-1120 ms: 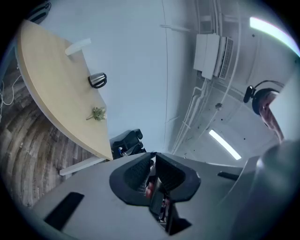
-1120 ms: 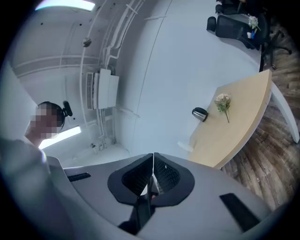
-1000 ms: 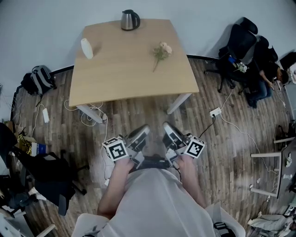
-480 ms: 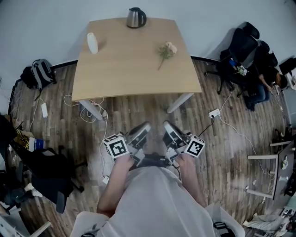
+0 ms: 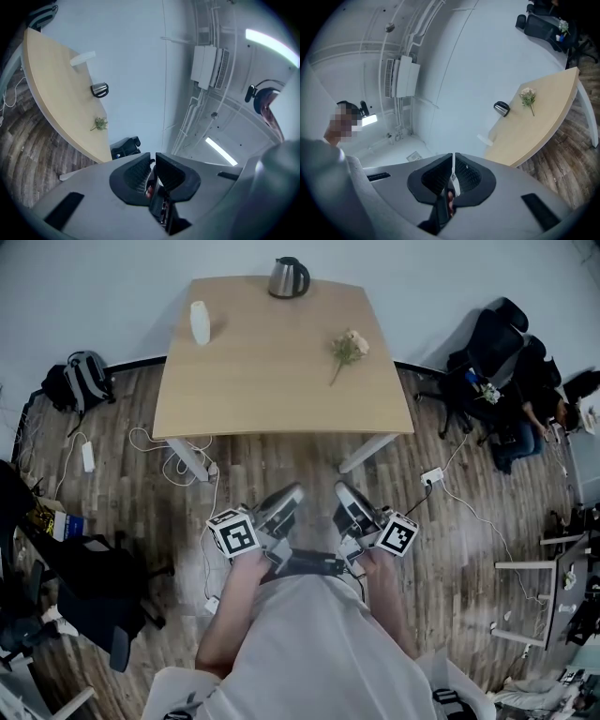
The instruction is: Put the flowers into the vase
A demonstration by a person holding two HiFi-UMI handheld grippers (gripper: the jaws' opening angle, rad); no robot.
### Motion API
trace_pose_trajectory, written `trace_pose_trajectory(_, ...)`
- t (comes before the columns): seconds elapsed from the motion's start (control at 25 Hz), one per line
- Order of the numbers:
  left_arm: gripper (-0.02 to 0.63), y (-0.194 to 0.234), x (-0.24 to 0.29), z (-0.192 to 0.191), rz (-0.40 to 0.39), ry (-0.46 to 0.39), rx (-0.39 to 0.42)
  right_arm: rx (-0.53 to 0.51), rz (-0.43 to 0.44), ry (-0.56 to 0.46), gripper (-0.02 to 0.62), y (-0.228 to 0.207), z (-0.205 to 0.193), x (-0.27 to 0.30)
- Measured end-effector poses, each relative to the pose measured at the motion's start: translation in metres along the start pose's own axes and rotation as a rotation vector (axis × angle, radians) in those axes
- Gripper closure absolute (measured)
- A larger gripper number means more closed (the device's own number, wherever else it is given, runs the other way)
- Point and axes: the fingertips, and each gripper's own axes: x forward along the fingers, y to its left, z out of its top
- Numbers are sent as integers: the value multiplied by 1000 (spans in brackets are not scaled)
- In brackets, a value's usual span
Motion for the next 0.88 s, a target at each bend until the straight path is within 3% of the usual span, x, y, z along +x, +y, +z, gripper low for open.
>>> trace_pose_trajectory(0.56,566,9,-10,21,-4,-8,5,-2,-5,17,571,2,-8,24)
trace_pose_trajectory(0.88,566,27,0,40,48,-11,24,45,44,38,571,-16,1,55)
